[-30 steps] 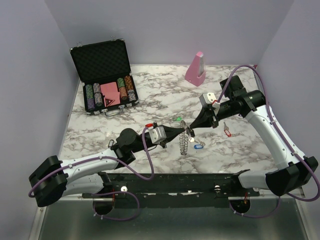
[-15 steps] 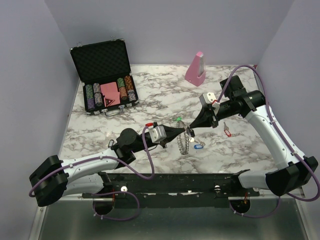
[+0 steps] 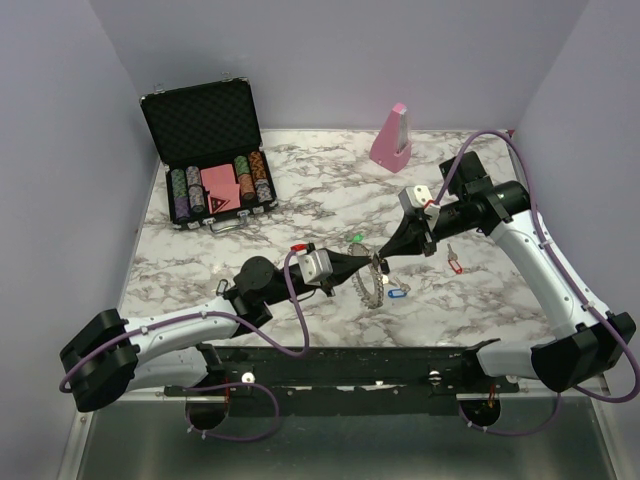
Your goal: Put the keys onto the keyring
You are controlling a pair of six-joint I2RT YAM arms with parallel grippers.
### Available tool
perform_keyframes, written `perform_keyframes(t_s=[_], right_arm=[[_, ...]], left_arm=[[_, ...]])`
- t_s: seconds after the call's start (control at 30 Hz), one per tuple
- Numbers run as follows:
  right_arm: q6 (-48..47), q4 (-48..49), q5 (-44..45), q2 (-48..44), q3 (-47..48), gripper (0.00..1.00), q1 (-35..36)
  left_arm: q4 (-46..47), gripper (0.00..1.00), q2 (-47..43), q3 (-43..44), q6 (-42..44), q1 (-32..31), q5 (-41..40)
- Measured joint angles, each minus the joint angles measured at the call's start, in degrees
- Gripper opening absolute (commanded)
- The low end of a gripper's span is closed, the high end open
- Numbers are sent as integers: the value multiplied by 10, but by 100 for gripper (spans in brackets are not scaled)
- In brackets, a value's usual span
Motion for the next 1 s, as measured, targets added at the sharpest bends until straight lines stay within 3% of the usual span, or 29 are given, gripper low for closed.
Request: perform_keyframes(t_s=[1.0], right_arm=[[-4, -1, -10, 0, -13, 0, 5]], left_arm=[[-39, 0, -3, 8, 28, 0, 14]])
